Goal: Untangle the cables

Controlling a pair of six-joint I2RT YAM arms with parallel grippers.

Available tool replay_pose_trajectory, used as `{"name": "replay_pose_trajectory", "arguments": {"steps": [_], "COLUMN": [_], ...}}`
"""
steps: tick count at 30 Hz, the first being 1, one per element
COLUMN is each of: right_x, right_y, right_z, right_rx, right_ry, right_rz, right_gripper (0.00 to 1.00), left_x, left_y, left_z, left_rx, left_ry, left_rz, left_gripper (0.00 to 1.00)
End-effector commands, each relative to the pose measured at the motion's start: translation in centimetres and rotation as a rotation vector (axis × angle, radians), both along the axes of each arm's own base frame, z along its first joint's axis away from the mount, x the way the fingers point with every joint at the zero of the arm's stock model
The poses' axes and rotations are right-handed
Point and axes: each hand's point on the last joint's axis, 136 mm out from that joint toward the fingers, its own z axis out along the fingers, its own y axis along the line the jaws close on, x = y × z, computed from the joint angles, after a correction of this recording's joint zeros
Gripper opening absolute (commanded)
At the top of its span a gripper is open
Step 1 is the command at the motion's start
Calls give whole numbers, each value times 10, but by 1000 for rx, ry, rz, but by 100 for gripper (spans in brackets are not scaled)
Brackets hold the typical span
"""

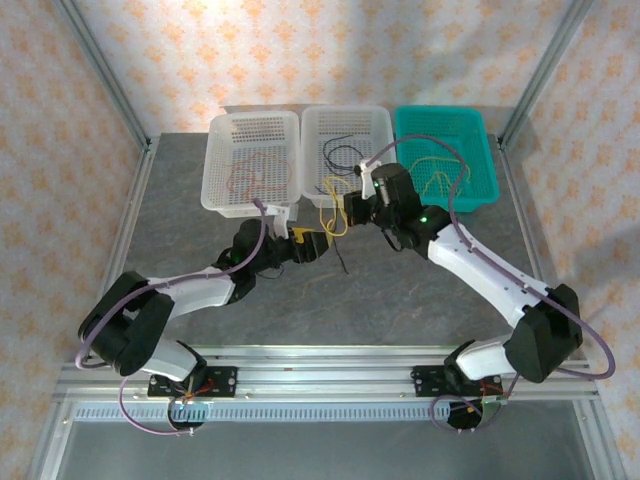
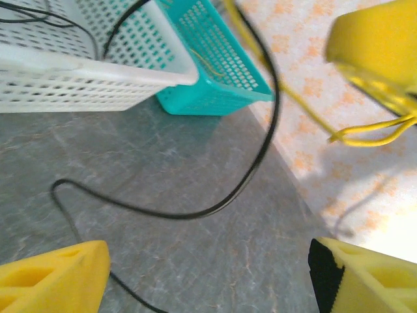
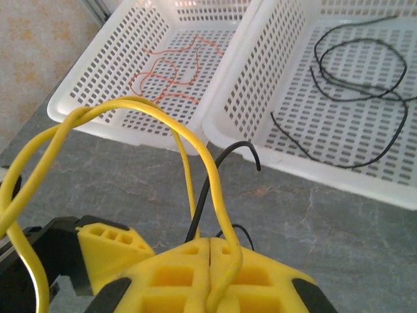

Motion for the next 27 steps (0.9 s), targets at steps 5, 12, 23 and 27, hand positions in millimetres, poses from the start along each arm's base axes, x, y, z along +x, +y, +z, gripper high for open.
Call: {"name": "replay_pose_trajectory", "arguments": {"steps": [5, 12, 23, 27], "right_x": [-7, -8, 21, 31], "right_y": [16, 20, -37, -65], "right_z": [15, 17, -2, -15], "right_rx": [111, 120, -74, -146], "right_ry": [61, 68, 27, 40], "right_rz": [53, 69, -243, -375], "right_gripper": [0, 0, 0, 0], "left_x": [5, 25, 17, 13], "left_y": [-30, -38, -30, -20], "left_z": [38, 30, 21, 18], "left_rx": [-90, -84, -59, -27], "left_ry": [-100, -84, -58, -55], "left_rz": [-107, -79, -66, -34], "left_gripper": [83, 65, 5, 0]}}
